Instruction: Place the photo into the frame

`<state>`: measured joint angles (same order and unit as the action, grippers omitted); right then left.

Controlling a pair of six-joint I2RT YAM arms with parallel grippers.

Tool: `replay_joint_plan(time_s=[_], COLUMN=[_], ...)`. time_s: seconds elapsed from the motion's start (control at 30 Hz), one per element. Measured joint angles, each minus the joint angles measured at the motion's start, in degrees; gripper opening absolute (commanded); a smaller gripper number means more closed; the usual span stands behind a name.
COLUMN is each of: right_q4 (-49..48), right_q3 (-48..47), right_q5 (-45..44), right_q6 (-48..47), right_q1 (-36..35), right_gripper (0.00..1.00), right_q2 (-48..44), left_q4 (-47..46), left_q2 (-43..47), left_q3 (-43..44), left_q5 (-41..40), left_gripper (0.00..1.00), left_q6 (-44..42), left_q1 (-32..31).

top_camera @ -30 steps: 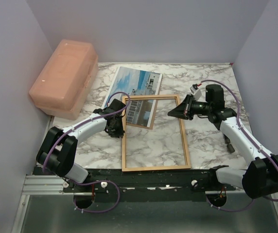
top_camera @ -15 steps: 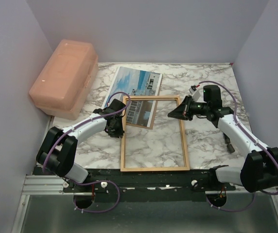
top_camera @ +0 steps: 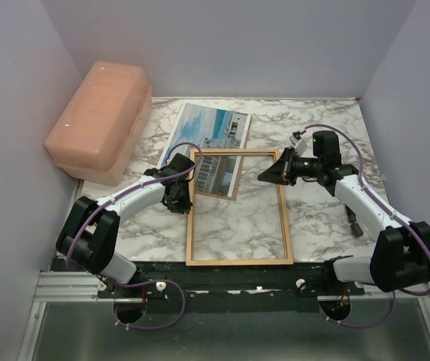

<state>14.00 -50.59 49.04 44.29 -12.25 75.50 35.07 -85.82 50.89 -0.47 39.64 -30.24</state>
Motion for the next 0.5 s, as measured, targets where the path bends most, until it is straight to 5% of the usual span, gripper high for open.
replay_joint_plan(time_s=[0.5], right_q4=[3.10], right_q3=[-0.13], right_q5=[-1.62], right_q6=[-5.64], right_q1=[0.44], right_gripper=[0.01], right_q2=[3.43], left_q4=[0.00], left_q2=[0.00], left_q3=[0.00], left_q5=[-0.02], left_gripper=[0.20], left_q6=[0.00], left_q1=[0.00])
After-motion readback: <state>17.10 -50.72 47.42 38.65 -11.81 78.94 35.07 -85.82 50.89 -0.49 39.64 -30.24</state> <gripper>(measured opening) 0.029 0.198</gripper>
